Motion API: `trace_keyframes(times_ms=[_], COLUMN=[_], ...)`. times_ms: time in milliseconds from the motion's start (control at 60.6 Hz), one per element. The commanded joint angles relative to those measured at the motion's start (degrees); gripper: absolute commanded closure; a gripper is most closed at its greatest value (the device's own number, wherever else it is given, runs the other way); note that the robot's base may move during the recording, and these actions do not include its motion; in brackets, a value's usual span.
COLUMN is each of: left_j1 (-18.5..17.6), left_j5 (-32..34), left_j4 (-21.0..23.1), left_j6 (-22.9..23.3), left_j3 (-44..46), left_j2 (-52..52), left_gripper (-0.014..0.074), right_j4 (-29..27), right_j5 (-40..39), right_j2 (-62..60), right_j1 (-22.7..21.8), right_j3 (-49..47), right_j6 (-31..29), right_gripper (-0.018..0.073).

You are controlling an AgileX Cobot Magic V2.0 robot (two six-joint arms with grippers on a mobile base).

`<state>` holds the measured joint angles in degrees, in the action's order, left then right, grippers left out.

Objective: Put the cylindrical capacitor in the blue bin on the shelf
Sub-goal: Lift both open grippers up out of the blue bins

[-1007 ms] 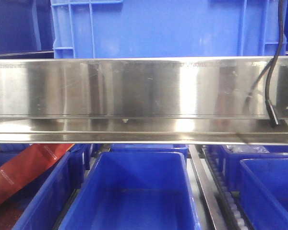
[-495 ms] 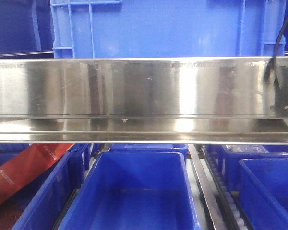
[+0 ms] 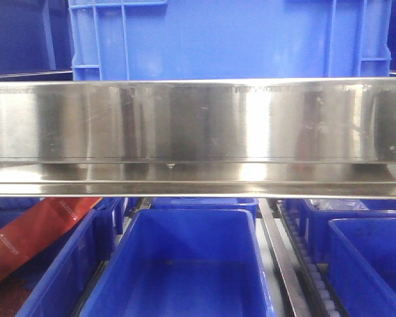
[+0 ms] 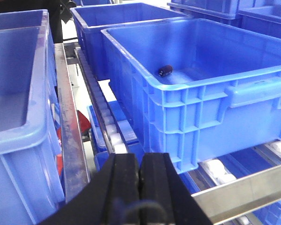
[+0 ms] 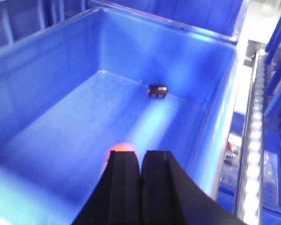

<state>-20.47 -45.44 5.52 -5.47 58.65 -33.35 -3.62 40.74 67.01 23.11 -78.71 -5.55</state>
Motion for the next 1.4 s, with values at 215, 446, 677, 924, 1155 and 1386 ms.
trace_keyframes(times_ms=[215,446,677,924,1155,1386], left_j1=[0.2,0.2,0.2,0.2,0.2,0.2], left_j5=[1.9,1.9,1.3,1.4,1.5,1.5], left_j4=[-0.1,-0.1,-0.1,-0.1,-0.1,-0.1], left_j6=[0.3,0.3,0.3,0.3,0.3,0.3], left_j3=[-0.2,-0.2,-0.2,-0.2,-0.2,-0.2], left_j2=[0.3,0.3,0.3,0.3,0.3,0.3], left_gripper=[0.0707,0.0707,0.0707,0.0707,0.0707,0.0707], right_j4=[1.3,1.3,1.3,1.3,1.3,1.3], right_j5=[-15.9,-19.3,-22.3,-24.3,-24.4,-24.4], right_j2=[-19.6,-33.0,-43.5,-45.6,-45.6,-45.6], right_j1=[-0.2,-0.2,-0.2,-0.2,-0.2,-0.2], right_j3=[27.2,40.9,47.6,48.1,48.1,48.1], right_j6=[0.2,0.2,0.2,0.2,0.2,0.2], right_gripper=[0.0721,0.0721,0.0721,0.0721,0.0721,0.0721])
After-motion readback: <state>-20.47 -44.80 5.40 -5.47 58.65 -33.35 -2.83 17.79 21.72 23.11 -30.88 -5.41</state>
